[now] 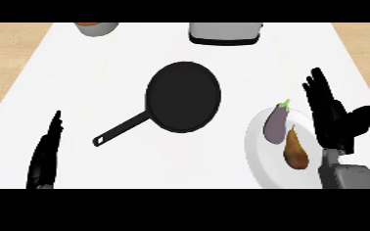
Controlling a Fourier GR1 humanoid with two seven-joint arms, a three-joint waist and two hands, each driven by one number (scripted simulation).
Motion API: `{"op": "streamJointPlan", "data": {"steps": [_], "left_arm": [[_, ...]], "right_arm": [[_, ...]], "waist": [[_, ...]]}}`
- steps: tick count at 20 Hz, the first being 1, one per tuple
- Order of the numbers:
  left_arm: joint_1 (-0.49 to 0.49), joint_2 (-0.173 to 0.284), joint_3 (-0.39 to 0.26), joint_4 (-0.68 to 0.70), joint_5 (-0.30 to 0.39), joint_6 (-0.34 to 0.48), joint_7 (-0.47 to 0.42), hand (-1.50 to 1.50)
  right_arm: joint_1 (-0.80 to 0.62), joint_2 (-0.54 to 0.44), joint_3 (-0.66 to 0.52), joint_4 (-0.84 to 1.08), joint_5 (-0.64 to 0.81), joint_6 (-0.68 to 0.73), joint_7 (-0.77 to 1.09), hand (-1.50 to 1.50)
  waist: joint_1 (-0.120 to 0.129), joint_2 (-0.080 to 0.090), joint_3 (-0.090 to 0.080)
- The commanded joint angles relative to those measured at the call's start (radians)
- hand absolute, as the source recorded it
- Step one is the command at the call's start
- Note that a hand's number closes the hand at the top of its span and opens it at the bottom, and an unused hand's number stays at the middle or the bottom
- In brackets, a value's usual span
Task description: Pick the pear from the plate and place it in the pan
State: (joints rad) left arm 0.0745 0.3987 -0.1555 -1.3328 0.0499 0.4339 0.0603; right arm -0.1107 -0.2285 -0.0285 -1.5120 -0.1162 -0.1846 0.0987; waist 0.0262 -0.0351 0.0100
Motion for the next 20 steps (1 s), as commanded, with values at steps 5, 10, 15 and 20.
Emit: {"op": "streamJointPlan", "data": {"steps": [5, 10, 15, 20], "left_arm": [[-0.118, 0.104, 0.051, -0.022, 0.033, -0.112, 0.073, 0.0], [-0.117, 0.086, 0.04, -0.007, 0.043, -0.114, 0.11, 0.0], [-0.223, 0.128, 0.099, -0.002, 0.07, -0.205, 0.224, 0.0], [-0.139, 0.133, 0.127, 0.021, 0.071, -0.241, 0.133, 0.0]], "right_arm": [[-0.231, -0.048, 0.008, 0.152, -0.265, 0.36, 0.142, -1.5], [-0.118, -0.225, -0.045, 0.211, 0.135, 0.019, 0.138, 1.5], [-0.028, -0.13, -0.138, 0.2, -0.059, 0.151, -0.063, -1.5], [-0.03, -0.271, -0.09, 0.033, -0.055, 0.304, 0.109, -1.5]], "waist": [[0.012, 0.044, -0.008], [-0.036, 0.046, -0.013], [-0.031, 0.035, -0.009], [-0.025, 0.033, -0.01]]}}
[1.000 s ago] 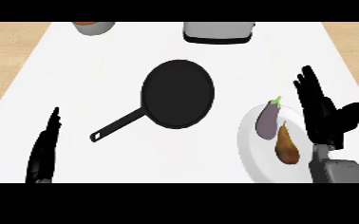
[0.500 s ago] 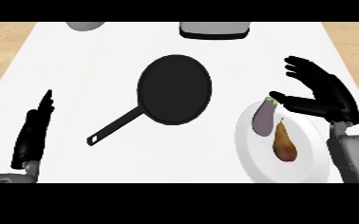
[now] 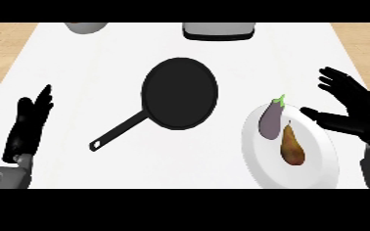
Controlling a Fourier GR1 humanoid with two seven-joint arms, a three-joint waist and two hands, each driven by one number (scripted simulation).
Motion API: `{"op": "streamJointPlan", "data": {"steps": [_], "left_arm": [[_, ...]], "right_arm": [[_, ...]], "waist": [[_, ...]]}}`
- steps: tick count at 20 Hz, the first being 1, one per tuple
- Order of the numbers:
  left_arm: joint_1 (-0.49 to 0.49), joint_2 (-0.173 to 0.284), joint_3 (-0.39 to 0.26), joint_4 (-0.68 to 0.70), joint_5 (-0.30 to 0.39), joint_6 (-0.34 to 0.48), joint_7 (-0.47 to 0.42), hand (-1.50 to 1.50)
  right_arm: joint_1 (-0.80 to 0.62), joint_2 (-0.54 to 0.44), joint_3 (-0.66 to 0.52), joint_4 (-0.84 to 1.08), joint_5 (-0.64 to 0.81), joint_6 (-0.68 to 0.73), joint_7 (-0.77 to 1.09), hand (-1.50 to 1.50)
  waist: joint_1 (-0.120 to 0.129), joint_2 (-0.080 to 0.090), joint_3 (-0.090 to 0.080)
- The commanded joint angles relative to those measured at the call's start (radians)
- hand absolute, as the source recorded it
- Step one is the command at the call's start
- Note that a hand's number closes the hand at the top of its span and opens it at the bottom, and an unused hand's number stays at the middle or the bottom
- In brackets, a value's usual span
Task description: Pick the pear from the plate and place it in the pan
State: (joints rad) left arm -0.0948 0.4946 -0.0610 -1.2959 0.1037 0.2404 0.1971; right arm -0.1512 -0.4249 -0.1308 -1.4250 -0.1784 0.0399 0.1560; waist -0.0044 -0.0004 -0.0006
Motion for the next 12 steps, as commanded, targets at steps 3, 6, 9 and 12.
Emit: {"op": "streamJointPlan", "data": {"steps": [3, 6, 9, 12], "left_arm": [[-0.027, -0.006, 0.001, -0.034, -0.017, 0.003, 0.06, 0.0], [-0.019, 0.014, 0.003, -0.013, -0.003, -0.045, 0.028, 0.0], [-0.068, -0.013, -0.016, 0.016, -0.027, -0.024, 0.036, 0.0], [-0.054, -0.015, -0.011, -0.004, -0.006, -0.049, 0.032, 0.0]], "right_arm": [[-0.091, -0.164, 0.034, -0.025, 0.031, 0.145, 0.151, -1.5], [-0.166, -0.273, 0.11, -0.007, 0.091, 0.237, 0.293, -1.5], [-0.277, -0.32, 0.209, 0.049, 0.124, 0.365, 0.371, -1.5], [-0.353, -0.341, 0.282, 0.097, 0.125, 0.491, 0.458, -1.5]], "waist": [[0.008, 0.0, 0.0], [0.022, 0.001, -0.002], [0.042, 0.013, -0.002], [0.055, 0.011, -0.002]]}}
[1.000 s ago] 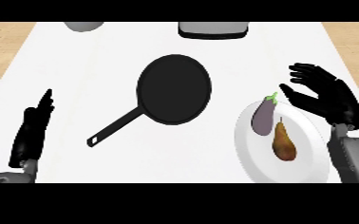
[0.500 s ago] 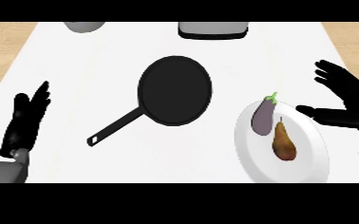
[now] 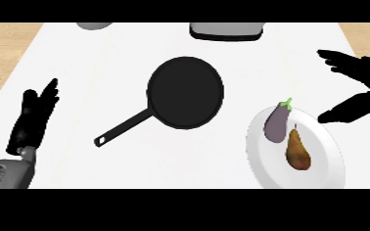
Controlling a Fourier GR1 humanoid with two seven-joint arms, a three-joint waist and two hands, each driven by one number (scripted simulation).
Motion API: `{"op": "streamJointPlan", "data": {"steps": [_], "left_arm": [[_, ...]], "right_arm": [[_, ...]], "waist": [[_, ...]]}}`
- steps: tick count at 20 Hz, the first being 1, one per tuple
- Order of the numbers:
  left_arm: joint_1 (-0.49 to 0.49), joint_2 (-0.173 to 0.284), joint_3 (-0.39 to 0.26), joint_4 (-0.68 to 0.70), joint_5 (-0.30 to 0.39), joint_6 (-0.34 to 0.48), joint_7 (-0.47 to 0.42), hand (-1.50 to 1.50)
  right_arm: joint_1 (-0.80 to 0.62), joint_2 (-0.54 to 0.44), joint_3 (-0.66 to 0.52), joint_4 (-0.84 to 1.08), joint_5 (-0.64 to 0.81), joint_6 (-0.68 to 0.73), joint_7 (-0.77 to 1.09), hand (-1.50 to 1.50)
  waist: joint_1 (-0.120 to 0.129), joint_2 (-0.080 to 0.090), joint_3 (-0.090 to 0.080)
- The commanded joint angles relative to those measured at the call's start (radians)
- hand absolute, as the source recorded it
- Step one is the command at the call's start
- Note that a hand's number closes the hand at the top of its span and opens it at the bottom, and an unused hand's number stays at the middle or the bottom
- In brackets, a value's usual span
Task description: Pick the pear from the plate and place it in the pan
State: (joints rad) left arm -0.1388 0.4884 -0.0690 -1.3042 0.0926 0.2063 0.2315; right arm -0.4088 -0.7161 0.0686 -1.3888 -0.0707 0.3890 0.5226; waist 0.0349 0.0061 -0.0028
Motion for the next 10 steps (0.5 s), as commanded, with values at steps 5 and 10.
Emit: {"op": "streamJointPlan", "data": {"steps": [5, 10], "left_arm": [[-0.024, -0.008, 0.005, 0.017, -0.009, -0.013, 0.003, 0.0], [0.004, -0.027, 0.021, 0.003, -0.026, 0.014, 0.0, 0.0]], "right_arm": [[-0.231, 0.009, 0.208, 0.112, 0.047, 0.28, 0.223, -1.5], [-0.256, 0.089, 0.28, 0.171, 0.096, 0.365, 0.262, -1.5]], "waist": [[0.001, 0.001, 0.001], [-0.018, -0.005, 0.002]]}}
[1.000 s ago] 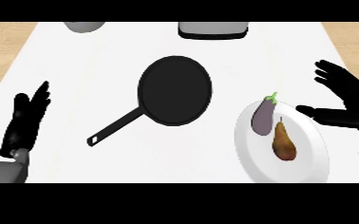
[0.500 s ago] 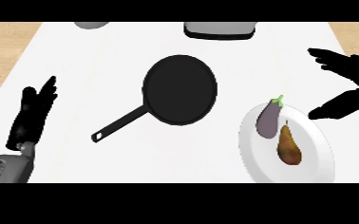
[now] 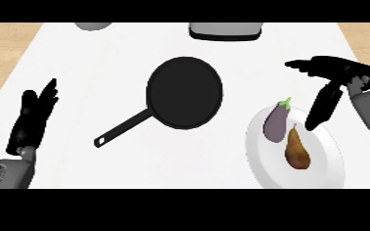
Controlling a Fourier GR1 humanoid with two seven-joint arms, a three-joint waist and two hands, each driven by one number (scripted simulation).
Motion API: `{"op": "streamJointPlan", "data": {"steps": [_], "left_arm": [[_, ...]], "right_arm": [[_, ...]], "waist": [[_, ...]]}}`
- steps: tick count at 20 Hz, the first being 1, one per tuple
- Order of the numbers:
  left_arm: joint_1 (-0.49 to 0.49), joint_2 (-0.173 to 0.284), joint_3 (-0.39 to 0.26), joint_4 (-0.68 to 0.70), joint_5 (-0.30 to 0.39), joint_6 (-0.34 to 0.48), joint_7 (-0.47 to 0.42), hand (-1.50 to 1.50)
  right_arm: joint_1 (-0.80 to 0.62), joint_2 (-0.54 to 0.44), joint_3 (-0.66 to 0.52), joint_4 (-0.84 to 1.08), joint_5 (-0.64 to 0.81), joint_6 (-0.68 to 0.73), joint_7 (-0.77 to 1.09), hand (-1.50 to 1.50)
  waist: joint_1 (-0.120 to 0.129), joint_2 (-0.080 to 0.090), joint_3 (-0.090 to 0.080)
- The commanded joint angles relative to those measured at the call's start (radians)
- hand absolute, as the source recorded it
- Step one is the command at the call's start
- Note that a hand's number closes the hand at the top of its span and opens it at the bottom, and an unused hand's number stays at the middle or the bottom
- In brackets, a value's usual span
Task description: Pick the pear from the plate and place it in the pan
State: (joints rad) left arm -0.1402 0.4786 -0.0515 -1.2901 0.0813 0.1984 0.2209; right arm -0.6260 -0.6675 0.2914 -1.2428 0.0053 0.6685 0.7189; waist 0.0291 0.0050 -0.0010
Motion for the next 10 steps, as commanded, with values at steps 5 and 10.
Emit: {"op": "streamJointPlan", "data": {"steps": [5, 10], "left_arm": [[0.05, -0.025, 0.017, -0.033, -0.031, 0.001, 0.002, 0.0], [0.035, -0.012, 0.066, -0.05, -0.028, -0.042, 0.045, 0.0]], "right_arm": [[0.005, 0.091, 0.061, 0.069, 0.075, 0.107, 0.046, -1.5], [0.123, 0.11, 0.037, -0.084, 0.115, 0.09, 0.105, -1.5]], "waist": [[-0.021, -0.004, 0.001], [-0.03, -0.007, 0.001]]}}
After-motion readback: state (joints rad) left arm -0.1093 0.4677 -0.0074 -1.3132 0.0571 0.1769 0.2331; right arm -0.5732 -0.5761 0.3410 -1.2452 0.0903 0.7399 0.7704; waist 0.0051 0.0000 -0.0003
